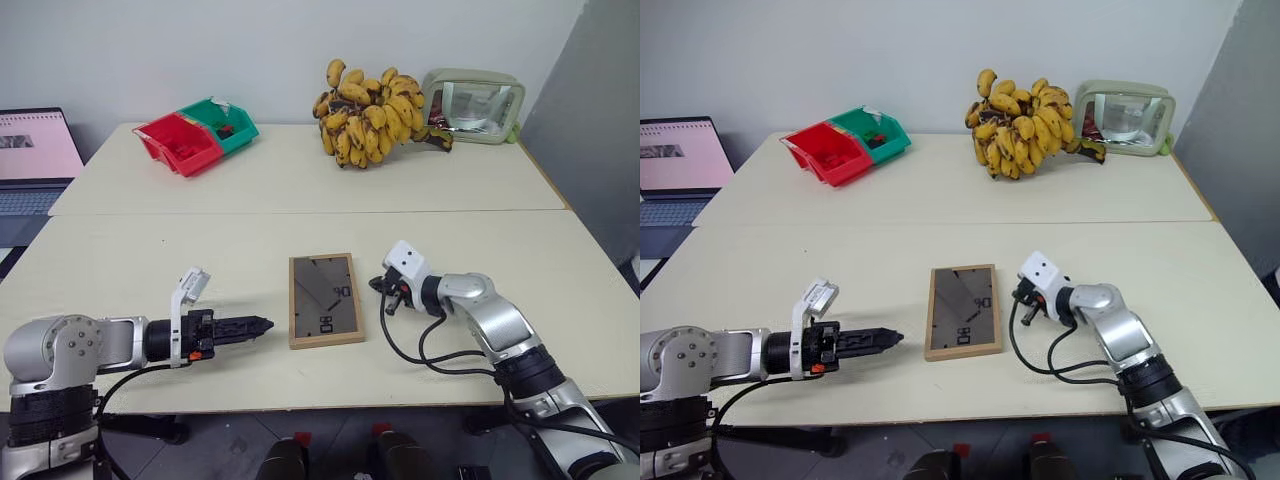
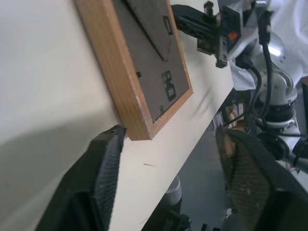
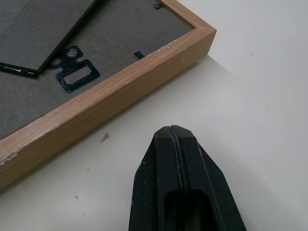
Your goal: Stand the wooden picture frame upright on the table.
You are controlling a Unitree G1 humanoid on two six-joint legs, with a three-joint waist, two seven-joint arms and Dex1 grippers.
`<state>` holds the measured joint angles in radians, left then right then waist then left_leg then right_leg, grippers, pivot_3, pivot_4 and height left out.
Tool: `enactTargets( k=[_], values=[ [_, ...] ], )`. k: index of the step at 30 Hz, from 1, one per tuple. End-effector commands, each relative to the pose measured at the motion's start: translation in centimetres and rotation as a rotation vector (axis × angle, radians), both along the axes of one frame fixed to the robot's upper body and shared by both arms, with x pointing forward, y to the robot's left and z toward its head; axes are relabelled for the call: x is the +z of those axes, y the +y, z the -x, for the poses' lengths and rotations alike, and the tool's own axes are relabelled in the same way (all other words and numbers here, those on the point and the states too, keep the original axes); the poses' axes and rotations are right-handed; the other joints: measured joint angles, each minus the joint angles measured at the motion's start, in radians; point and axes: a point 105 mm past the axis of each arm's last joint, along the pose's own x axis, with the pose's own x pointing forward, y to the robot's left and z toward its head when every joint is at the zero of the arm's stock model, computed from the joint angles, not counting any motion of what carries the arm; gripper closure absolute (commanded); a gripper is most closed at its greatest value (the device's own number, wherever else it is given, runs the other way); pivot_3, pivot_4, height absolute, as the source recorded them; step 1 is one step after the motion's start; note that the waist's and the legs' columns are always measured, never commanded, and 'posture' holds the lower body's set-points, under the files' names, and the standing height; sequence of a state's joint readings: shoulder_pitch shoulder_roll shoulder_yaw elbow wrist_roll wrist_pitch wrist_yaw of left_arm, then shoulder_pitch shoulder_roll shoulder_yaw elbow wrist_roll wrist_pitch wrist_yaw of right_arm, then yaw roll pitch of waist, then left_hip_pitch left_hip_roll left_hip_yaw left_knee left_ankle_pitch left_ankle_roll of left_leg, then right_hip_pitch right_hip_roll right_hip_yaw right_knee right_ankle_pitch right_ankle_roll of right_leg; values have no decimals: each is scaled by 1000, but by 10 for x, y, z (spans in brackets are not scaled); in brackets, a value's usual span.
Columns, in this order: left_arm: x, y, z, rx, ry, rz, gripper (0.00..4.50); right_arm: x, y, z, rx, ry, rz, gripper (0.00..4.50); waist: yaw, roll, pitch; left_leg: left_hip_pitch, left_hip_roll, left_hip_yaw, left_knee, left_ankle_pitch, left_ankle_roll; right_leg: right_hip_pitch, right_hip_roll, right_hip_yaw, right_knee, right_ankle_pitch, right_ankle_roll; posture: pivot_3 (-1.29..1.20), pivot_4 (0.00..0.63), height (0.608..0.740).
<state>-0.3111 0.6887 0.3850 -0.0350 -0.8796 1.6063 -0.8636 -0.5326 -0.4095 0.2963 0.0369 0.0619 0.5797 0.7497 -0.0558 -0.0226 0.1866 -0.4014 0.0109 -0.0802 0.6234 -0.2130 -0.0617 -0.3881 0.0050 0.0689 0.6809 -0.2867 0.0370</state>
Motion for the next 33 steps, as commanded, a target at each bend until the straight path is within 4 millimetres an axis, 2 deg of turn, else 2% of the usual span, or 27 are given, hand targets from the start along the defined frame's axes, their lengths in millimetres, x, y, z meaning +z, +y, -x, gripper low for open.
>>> enactTargets(
  k=[1, 8, 13, 20, 27, 30, 33],
  values=[
    [-11, 0, -5, 33, 39, 8, 157, 6, 5, 6, 29, -18, -11, 4500, 0, 0, 0, 0, 0, 0, 0, 0, 0, 0, 0, 0, 0, 0, 0, 0, 150, 740],
    [-25, -15, -5, -24, 59, 22, 53, 4, 4, 10, 31, -10, 1, 4500, 0, 0, 0, 0, 0, 0, 0, 0, 0, 0, 0, 0, 0, 0, -1, 0, 150, 740],
    [-46, -38, -8, -62, 61, 16, 53, 5, 20, 12, 45, -11, -20, 4500, 4, 2, -1, 0, -1, 1, 0, 0, 0, 0, -1, 1, 0, 0, -1, 0, 150, 740],
    [-47, -73, -8, -134, 46, 90, 53, 8, 45, 15, 77, -14, -55, 4500, 25, 3, -3, 1, -5, 1, 1, 0, 0, 2, -5, 0, -1, 0, 0, 0, 150, 740],
    [-41, -80, -11, -126, 18, 126, 53, 6, 48, 18, 71, -4, -62, 4500, 26, 3, -3, 1, -6, 0, 1, 0, 0, 3, -6, 0, -1, 0, 0, 0, 150, 740],
    [-40, -79, -11, -111, 11, 119, 487, 4, 45, 18, 66, -1, -59, 4500, 24, 3, -3, 1, -5, 0, 1, 0, 0, 3, -6, 0, -1, 0, 0, 0, 150, 740],
    [-37, -76, -13, -93, 2, 126, 1106, 3, 43, 17, 56, 1, -57, 4500, 23, 3, -3, 1, -5, 0, 1, 0, 0, 3, -6, 0, -1, 0, 0, 0, 150, 740]
  ],
)
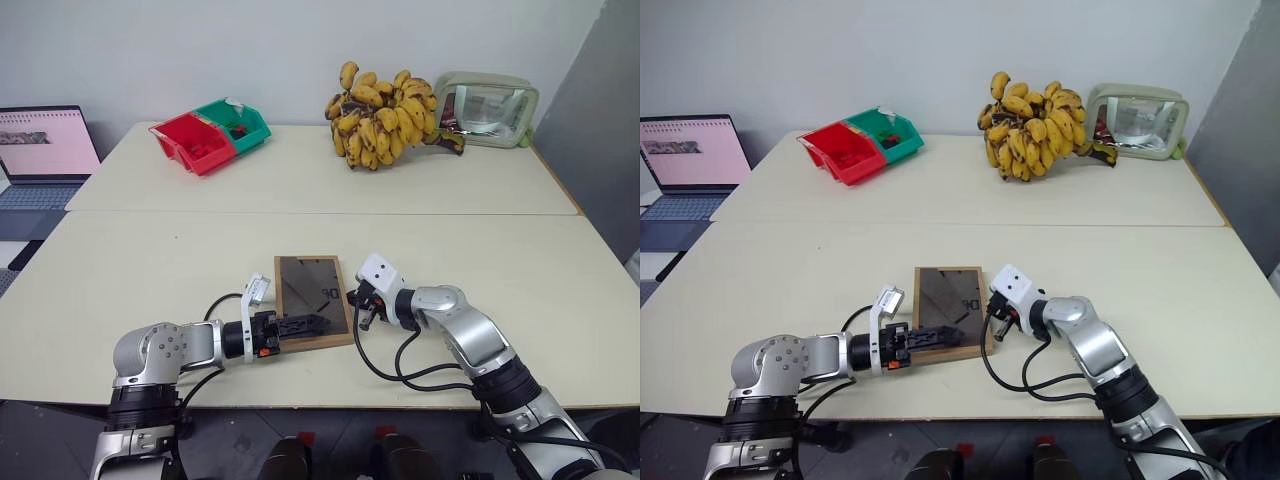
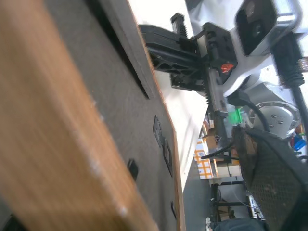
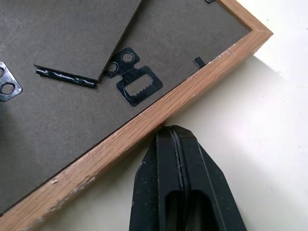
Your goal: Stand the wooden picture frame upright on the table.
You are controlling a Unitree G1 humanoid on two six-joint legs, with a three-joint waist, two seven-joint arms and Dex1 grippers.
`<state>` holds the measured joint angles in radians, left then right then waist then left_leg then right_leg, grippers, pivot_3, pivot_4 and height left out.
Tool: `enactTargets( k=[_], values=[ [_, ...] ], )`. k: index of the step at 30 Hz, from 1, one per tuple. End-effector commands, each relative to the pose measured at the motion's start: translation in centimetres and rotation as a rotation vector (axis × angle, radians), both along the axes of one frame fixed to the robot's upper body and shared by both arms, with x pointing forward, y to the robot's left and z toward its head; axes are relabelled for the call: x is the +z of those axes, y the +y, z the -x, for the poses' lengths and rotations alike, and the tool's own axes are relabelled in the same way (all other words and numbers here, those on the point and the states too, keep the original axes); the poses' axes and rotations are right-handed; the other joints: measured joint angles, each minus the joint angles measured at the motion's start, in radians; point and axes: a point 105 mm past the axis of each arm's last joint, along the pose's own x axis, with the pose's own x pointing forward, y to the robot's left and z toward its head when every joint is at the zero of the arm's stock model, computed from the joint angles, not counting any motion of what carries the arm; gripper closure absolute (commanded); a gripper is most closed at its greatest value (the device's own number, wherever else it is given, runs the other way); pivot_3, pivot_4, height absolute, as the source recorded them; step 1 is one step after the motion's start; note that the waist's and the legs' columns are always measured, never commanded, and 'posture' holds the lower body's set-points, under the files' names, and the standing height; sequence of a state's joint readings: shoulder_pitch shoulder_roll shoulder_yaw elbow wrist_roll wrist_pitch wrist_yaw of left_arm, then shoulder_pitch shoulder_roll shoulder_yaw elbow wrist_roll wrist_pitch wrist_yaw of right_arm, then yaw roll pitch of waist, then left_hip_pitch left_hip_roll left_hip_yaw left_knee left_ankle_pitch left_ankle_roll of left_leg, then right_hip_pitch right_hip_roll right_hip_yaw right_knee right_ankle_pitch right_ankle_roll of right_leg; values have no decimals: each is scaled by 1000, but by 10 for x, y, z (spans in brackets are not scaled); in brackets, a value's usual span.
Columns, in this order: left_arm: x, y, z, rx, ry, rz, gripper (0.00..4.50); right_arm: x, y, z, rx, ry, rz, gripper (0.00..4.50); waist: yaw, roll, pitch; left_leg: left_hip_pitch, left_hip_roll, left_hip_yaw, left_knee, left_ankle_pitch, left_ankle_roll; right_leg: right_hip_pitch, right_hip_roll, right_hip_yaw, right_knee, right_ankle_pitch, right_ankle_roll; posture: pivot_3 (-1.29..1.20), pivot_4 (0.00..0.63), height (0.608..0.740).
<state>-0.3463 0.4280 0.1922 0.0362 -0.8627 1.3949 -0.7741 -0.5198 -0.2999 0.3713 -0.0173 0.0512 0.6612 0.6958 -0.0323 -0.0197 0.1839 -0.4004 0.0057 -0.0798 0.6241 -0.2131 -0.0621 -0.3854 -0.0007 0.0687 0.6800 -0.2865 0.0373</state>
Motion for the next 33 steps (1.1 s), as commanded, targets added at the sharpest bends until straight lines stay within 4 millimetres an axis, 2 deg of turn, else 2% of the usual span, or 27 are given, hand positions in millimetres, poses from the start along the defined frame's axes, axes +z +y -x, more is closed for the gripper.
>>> enactTargets(
  k=[1, 6, 10, 13, 14, 16, 18, 21, 24, 29, 33],
  values=[
    [-1, 0, 5, 1, 26, 6, 1297, 10, 0, 0, 2, -42, -24, 4500, -2, 0, 0, 0, 0, 0, 0, 0, 0, 0, 0, 0, 0, 0, 0, 0, 150, 740],
    [15, 4, 2, 21, -25, 14, 2268, 7, -7, -3, -23, -40, -15, 4500, -6, -1, 1, -1, 1, 0, 0, 0, 0, -1, 0, 0, 0, 0, 0, 0, 150, 740],
    [47, -7, -2, 20, -124, 70, 3171, 1, -24, -10, -74, -69, 23, 4500, -4, -2, 1, -1, 2, 0, 0, 0, 0, -2, 0, -1, 0, -1, 1, 0, 150, 740],
    [61, -12, 2, 2, -167, 89, 3599, 4, -36, -17, -115, -92, 28, 4500, -1, -3, 1, -2, 2, 0, 1, 0, 0, -1, 0, 0, 0, -1, 1, 0, 150, 740],
    [63, -12, 4, 0, -175, 88, 3636, 7, -39, -19, -123, -102, 23, 4500, -1, -3, 1, -2, 1, 0, 1, 0, 0, -1, 1, -1, 0, -1, 1, 0, 150, 740],
    [67, -11, 3, 4, -223, 31, 3644, 35, -50, -28, -162, -160, -63, 4500, -2, -3, 2, -2, 1, 0, 1, 0, 0, -1, 1, 0, 0, -1, 1, 0, 150, 740],
    [75, -11, 2, 0, -273, -3, 3644, 63, -62, -33, -189, -184, -158, 4150, -2, -3, 2, -2, 1, 0, 0, 0, 0, -2, 1, 0, 0, 0, 1, 0, 150, 740],
    [82, -9, 0, -3, -317, -32, 3644, 80, -74, -34, -187, -188, -191, 3514, -3, -3, 3, -2, 2, 0, 0, 0, 0, -2, 2, 0, 0, 0, 0, 0, 150, 740],
    [87, 1, -9, 20, -387, -104, 3644, 107, -93, -33, -167, -206, -230, 2886, -4, -4, 3, -2, 2, 0, 0, 0, 0, -2, 3, 0, 0, 0, 0, 0, 150, 740],
    [87, 20, -31, 62, -492, -228, 3644, 143, -79, -11, 34, -165, -330, 1900, -7, -3, 4, -2, 2, 1, -2, 0, 0, -3, 3, 1, -1, 0, -1, 0, 150, 740],
    [101, 21, -39, 46, -566, -234, 3644, 157, -62, -3, 124, -191, -327, 865, -9, -4, 4, -2, 2, 1, -2, 0, 0, -3, 4, 0, -1, 0, 0, 0, 150, 740]
  ],
)
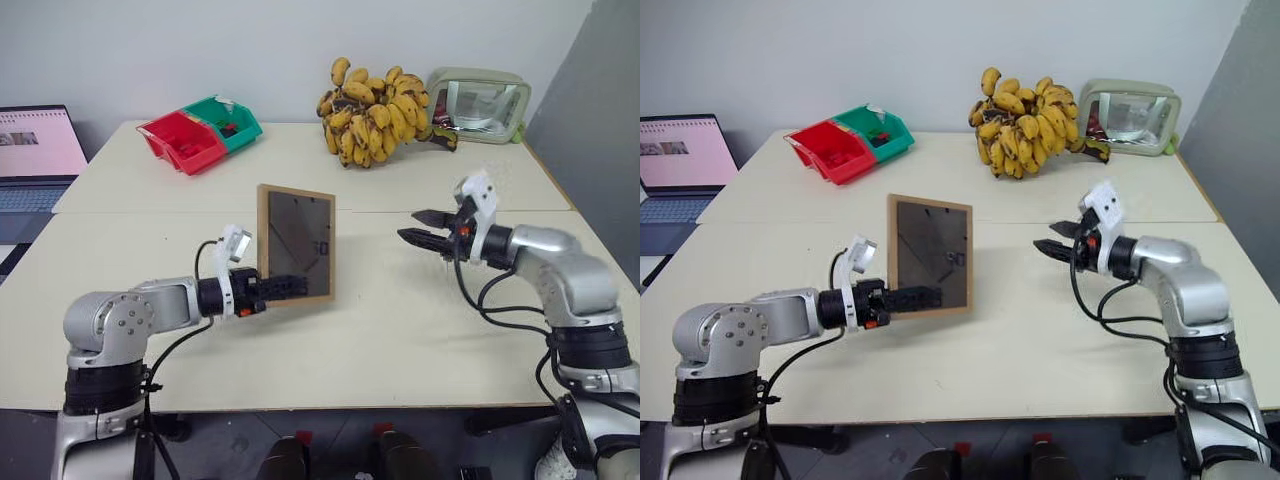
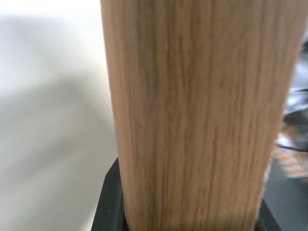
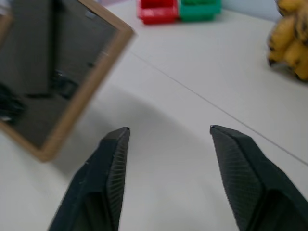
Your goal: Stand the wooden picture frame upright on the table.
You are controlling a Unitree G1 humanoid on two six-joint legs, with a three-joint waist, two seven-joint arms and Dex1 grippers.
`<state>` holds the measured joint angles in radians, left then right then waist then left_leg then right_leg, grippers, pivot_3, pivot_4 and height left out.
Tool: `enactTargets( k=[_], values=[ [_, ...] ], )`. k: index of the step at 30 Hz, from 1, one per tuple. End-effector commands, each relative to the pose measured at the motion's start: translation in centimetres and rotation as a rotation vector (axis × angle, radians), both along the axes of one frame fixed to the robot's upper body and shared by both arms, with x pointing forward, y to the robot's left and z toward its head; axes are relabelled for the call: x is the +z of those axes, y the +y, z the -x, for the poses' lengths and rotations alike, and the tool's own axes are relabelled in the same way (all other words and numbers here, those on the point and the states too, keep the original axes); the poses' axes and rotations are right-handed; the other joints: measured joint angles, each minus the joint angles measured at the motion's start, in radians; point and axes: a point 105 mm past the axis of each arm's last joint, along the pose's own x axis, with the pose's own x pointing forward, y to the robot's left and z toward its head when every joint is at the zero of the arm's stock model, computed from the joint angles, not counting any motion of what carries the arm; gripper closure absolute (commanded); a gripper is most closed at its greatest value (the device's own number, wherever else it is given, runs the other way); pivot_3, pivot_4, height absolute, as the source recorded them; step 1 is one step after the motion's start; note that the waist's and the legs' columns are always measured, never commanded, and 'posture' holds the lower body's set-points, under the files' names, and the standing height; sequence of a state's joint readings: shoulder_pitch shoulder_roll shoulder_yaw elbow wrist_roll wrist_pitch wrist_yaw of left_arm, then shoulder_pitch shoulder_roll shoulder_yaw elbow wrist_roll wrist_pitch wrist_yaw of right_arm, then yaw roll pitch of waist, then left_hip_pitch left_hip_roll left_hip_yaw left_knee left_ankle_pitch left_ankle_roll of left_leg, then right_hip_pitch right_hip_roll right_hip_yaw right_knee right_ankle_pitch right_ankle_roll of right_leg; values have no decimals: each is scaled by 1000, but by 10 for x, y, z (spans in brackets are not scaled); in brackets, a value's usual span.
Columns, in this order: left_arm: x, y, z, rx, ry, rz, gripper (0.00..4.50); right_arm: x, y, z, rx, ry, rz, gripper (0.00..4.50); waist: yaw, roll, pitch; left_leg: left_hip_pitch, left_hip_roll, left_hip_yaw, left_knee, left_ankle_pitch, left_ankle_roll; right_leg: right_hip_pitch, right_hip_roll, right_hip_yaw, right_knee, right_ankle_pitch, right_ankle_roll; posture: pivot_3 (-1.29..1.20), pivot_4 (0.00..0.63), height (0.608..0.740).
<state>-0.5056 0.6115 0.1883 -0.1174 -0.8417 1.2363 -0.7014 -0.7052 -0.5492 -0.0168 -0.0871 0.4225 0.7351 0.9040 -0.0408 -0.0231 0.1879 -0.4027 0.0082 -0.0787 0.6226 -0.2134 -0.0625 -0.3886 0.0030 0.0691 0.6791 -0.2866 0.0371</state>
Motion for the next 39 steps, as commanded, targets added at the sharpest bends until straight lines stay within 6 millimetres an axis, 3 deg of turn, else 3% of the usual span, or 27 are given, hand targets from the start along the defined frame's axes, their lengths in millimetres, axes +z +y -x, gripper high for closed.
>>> enactTargets(
  k=[1, 4, 13, 21, 27, 39],
  values=[
    [25, -3, -4, -54, -125, 1, 3644, 23, 18, 13, 100, -51, -28, 619, 0, 0, 0, -1, 0, 0, 0, 0, 0, 0, 0, 0, 0, 0, 0, 0, 150, 740],
    [30, -2, -6, -69, -143, -2, 3644, 34, 37, 17, 154, -57, -67, 42, -1, 0, 0, -2, 0, 0, 0, 0, 0, -1, 0, 0, -1, 1, -1, 0, 150, 740],
    [33, -8, -4, -115, -165, -4, 3644, 27, 102, 11, 242, -78, -121, 42, -13, 0, 0, -3, 1, -1, 0, 0, 0, -2, 0, -1, 0, 2, -3, 0, 150, 740],
    [31, -11, -1, -134, -156, -6, 3644, 30, 132, 21, 337, -76, -162, 42, -13, 0, 0, -11, 0, -2, 2, 0, 0, -11, -1, -3, 2, 2, -3, 0, 150, 740],
    [27, -9, 6, -153, -132, -4, 3644, 39, 124, 53, 497, 21, -221, 42, -10, 0, 0, -17, 0, -3, 2, 0, -1, -17, -3, -3, 3, 2, -3, 0, 150, 740],
    [24, -8, 12, -177, -78, 27, 3644, 33, 88, 64, 491, 100, -173, 42, -13, 0, 0, -17, 1, -3, 2, 0, 0, -17, -3, -4, 3, 2, -3, 0, 150, 740]
  ],
)
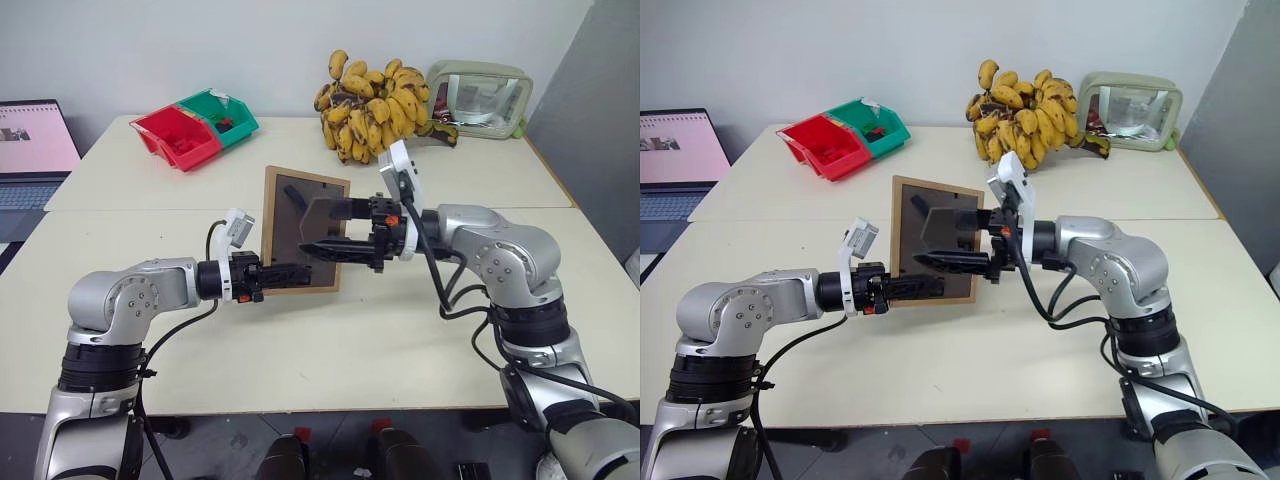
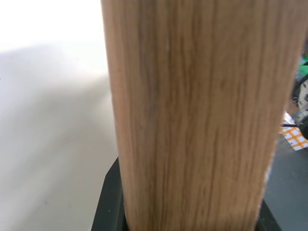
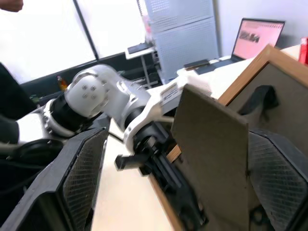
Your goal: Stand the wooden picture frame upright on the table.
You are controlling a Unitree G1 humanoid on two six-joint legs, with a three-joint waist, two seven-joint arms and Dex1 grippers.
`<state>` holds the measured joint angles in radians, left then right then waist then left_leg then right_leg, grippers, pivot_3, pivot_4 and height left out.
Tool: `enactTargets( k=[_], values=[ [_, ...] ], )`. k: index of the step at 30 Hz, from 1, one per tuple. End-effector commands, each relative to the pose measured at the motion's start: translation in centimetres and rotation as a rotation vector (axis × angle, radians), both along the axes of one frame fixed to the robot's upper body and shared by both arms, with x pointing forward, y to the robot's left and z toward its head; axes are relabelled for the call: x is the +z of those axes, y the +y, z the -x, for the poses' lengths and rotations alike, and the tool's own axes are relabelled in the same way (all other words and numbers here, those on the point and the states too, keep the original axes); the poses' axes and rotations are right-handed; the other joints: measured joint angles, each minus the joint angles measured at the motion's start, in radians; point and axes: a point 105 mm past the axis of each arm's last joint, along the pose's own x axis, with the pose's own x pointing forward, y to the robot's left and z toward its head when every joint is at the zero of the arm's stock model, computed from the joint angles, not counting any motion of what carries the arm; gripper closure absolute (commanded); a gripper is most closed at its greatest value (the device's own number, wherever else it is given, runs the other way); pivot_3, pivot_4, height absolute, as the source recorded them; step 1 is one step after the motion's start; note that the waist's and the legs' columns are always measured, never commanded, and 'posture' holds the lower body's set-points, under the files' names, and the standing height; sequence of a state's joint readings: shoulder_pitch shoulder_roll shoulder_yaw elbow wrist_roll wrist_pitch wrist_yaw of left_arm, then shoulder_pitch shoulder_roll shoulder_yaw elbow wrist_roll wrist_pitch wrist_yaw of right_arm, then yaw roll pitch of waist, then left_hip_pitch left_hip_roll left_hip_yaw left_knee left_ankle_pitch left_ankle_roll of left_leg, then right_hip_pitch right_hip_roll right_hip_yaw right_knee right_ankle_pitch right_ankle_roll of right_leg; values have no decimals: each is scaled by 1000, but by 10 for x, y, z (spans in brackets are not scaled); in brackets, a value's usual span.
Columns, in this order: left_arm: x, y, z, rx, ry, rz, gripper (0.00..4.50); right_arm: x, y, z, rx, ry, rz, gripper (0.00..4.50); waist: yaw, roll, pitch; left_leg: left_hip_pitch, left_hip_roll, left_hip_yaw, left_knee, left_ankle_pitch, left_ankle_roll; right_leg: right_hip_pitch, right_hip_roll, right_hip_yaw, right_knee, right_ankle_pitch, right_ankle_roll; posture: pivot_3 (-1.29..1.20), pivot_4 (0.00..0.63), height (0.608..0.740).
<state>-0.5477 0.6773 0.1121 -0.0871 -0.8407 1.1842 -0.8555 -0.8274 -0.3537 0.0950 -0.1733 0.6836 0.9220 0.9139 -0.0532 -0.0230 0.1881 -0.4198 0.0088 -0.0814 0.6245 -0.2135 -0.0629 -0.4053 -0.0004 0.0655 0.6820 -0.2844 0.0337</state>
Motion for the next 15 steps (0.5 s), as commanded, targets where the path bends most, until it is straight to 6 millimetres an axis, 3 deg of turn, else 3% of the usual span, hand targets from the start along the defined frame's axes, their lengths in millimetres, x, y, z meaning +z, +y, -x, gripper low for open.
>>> enactTargets(
  k=[1, 8, 11, 12, 15],
  values=[
    [13, -1, 7, -38, -35, 26, 3644, 10, -8, 13, 29, -31, -17, 42, 0, 0, 0, 0, 0, 0, 0, 0, 0, 0, 0, 0, 0, 0, 0, 0, 150, 740],
    [12, -1, 8, -37, -22, 40, 3644, -7, -25, 5, -84, -60, 45, 42, 0, 0, 0, 0, 0, 0, 0, 0, 0, 0, 0, 0, 0, 0, 0, 0, 150, 740],
    [13, -2, 14, -59, 9, 59, 3644, -11, -49, -9, -202, -112, 86, 42, 1, 0, 0, 0, 0, 0, 0, 0, 0, 0, 0, 0, 0, 0, 0, 0, 150, 740],
    [13, -2, 18, -70, 25, 60, 3644, -14, -65, -20, -299, -263, 137, 42, 2, 0, 0, 0, 0, 0, 0, 0, 0, 0, 1, 0, 0, 0, 0, 0, 150, 740],
    [16, 0, 24, -93, 72, 88, 3644, -30, -90, -29, -357, -676, 327, 42, 12, 0, 0, 0, -2, 1, 1, 0, 0, 0, 2, 0, -1, 0, 1, 0, 150, 740]
  ],
)
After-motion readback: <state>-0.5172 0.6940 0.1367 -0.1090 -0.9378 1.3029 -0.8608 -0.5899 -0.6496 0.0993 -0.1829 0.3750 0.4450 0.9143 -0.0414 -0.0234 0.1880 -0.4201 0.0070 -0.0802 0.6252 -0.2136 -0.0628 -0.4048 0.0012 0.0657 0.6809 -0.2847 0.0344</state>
